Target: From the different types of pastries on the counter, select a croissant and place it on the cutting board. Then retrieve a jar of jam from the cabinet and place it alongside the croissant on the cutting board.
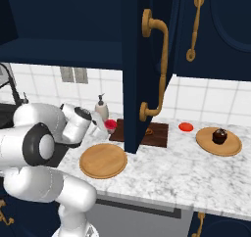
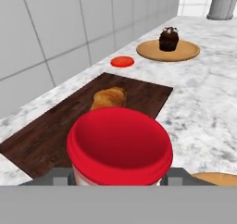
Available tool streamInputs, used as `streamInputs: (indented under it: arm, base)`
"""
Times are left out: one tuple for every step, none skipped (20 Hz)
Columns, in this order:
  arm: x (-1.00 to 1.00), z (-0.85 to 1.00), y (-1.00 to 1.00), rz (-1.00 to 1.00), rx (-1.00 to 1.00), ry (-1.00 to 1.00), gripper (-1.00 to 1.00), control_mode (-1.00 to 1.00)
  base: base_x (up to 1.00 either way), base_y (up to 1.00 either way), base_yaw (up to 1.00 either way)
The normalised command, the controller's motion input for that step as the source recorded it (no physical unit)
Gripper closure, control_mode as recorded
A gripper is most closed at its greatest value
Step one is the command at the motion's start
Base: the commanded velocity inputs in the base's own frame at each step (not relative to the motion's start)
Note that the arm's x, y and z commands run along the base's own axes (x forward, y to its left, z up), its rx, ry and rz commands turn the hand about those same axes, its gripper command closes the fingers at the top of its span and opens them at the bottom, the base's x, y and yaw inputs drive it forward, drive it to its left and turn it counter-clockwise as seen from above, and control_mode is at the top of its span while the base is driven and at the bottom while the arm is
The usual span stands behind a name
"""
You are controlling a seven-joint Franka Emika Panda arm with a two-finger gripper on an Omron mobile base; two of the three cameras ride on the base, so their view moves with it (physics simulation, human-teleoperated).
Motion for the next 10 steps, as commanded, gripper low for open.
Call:
streamInputs:
  arm:
    - [0.39,-0.23,-0.19,0.0,0.0,0.0,1.0,-1.0]
    - [0.46,-0.17,-0.1,0.0,0.0,0.0,1.0,-1.0]
    - [0.47,-0.14,-0.04,0.0,-0.04,0.0,1.0,-1.0]
    - [0.48,-0.11,-0.22,0.0,-0.04,0.0,1.0,-1.0]
    - [0.5,-0.07,-0.24,0.0,-0.03,0.0,1.0,-1.0]
    - [0.47,-0.08,-0.1,0.0,-0.04,0.0,1.0,-1.0]
    - [0.42,-0.15,0.0,0.0,-0.05,0.0,1.0,-1.0]
    - [0.41,-0.24,-0.09,0.0,-0.04,0.0,1.0,-1.0]
    - [0.3,-0.22,-0.09,0.0,0.0,0.0,1.0,-1.0]
    - [0.28,-0.31,-0.05,0.0,0.0,0.0,1.0,-1.0]
  base:
    - [0.0,0.0,0.0]
    - [0.0,0.0,0.0]
    - [0.0,0.0,0.0]
    - [0.0,0.0,0.0]
    - [0.0,0.0,0.0]
    - [0.0,0.0,0.0]
    - [0.0,0.0,0.0]
    - [0.0,0.0,0.0]
    - [0.0,0.0,0.0]
    - [0.0,0.0,0.0]
